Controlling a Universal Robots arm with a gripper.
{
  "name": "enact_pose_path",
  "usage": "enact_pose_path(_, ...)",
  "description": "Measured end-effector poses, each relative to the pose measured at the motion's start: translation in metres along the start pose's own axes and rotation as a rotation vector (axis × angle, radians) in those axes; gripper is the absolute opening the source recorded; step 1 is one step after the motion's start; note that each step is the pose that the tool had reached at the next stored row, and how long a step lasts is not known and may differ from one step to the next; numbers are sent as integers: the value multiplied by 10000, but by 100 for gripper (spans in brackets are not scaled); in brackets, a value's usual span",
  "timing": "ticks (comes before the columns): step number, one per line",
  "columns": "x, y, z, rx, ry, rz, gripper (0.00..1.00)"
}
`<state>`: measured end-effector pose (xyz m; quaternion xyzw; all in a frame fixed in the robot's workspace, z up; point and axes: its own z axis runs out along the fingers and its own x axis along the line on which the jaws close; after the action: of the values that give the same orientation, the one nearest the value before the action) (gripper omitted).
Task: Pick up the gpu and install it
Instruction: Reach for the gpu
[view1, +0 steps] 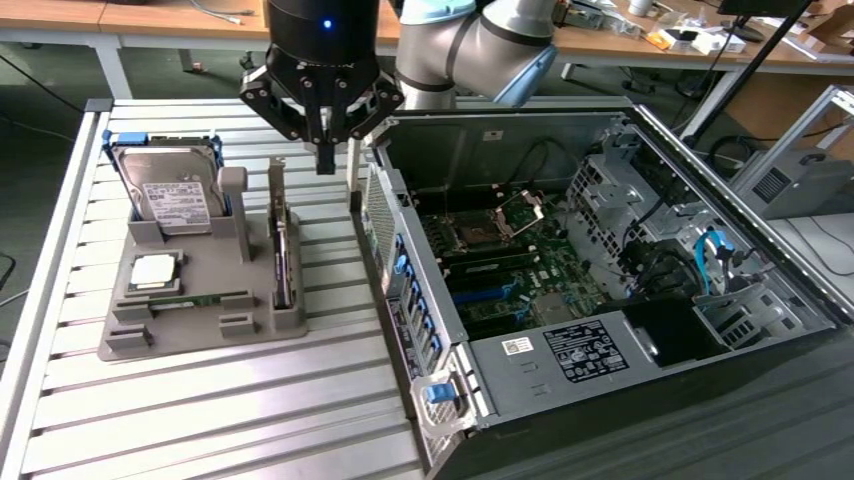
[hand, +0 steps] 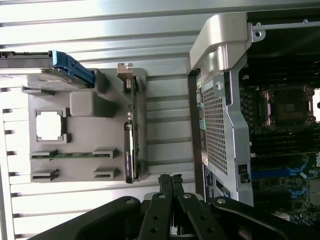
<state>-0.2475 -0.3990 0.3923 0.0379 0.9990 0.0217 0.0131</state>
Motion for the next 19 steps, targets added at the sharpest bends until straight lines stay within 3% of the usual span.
enact_pose_path(19, 87, -7, 0, 0, 0, 0, 13)
